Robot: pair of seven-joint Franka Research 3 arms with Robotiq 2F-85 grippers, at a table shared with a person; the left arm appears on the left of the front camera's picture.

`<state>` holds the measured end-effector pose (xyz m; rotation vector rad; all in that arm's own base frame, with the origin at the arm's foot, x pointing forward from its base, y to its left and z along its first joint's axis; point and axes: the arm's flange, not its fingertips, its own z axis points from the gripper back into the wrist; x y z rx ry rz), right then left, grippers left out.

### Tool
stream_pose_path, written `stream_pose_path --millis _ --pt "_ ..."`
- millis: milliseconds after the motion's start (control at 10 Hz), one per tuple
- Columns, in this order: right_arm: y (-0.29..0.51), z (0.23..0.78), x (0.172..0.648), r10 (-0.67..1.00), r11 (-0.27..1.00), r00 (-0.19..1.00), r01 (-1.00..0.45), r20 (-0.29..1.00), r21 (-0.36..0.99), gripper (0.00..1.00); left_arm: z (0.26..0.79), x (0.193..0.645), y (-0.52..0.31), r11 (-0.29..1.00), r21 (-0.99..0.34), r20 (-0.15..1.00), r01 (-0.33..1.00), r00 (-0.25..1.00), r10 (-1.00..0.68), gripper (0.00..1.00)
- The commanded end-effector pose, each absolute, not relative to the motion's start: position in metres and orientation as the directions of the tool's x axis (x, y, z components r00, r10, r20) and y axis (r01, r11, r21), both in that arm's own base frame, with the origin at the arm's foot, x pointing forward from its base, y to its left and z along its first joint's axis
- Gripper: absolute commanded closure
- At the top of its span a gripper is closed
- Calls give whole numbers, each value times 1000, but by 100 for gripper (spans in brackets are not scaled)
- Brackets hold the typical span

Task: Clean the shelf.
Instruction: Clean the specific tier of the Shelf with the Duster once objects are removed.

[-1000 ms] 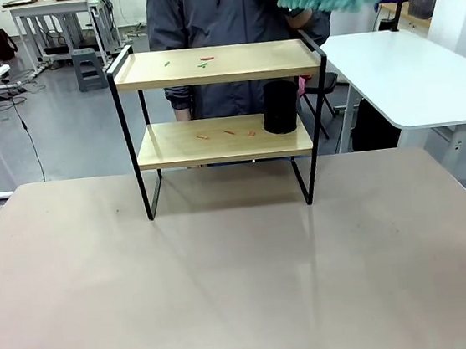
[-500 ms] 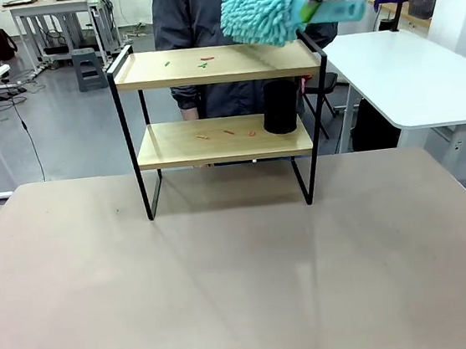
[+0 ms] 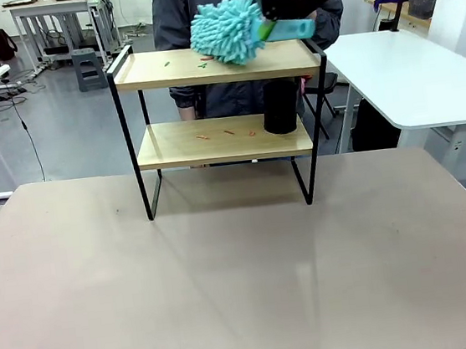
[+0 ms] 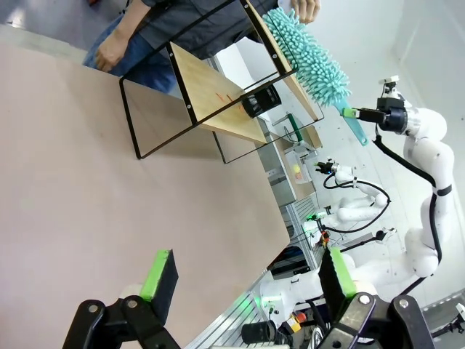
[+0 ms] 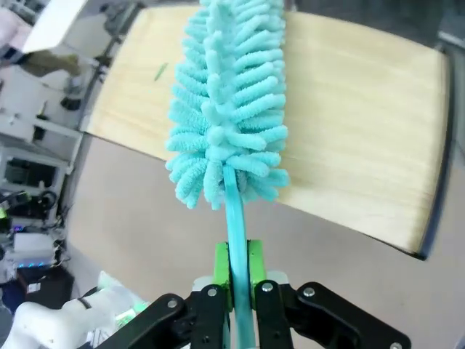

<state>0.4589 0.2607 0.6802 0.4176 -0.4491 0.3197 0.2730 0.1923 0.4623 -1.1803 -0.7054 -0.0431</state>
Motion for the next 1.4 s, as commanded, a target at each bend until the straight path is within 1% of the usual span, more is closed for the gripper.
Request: stream_pose_path --millis 0,100,200,300,400,600,700,800,1100,1200,1300 --pt "266 687 457 293 796 855 -466 428 386 88 464 274 192 399 -821 543 408 774 326 0" --pt "267 682 453 366 764 845 -512 390 393 88 464 274 192 399 -821 543 408 774 326 0" --pt "264 679 449 450 708 827 -560 337 430 88 464 274 192 399 -821 543 408 774 326 0" --pt "257 680 444 495 660 813 -581 306 475 88 464 274 192 399 -821 543 408 774 326 0" --pt "237 685 433 556 589 785 -604 273 537 88 464 274 192 399 -821 543 408 774 326 0" --pt "197 694 408 646 531 738 -618 196 579 88 464 274 192 399 -821 543 408 774 326 0" --pt "172 699 389 735 446 660 -641 152 625 88 464 274 192 399 -821 543 408 774 326 0" --pt "148 705 371 743 395 648 -625 166 673 88 464 274 192 399 -821 543 408 774 326 0" --pt "77 717 326 699 251 638 -642 323 725 88 464 274 192 399 -821 543 408 774 326 0" --pt "48 717 307 647 244 662 -650 378 720 88 464 274 192 399 -821 543 408 774 326 0" --pt "11 716 280 565 280 705 -652 428 704 88 464 274 192 399 -821 543 408 774 326 0"
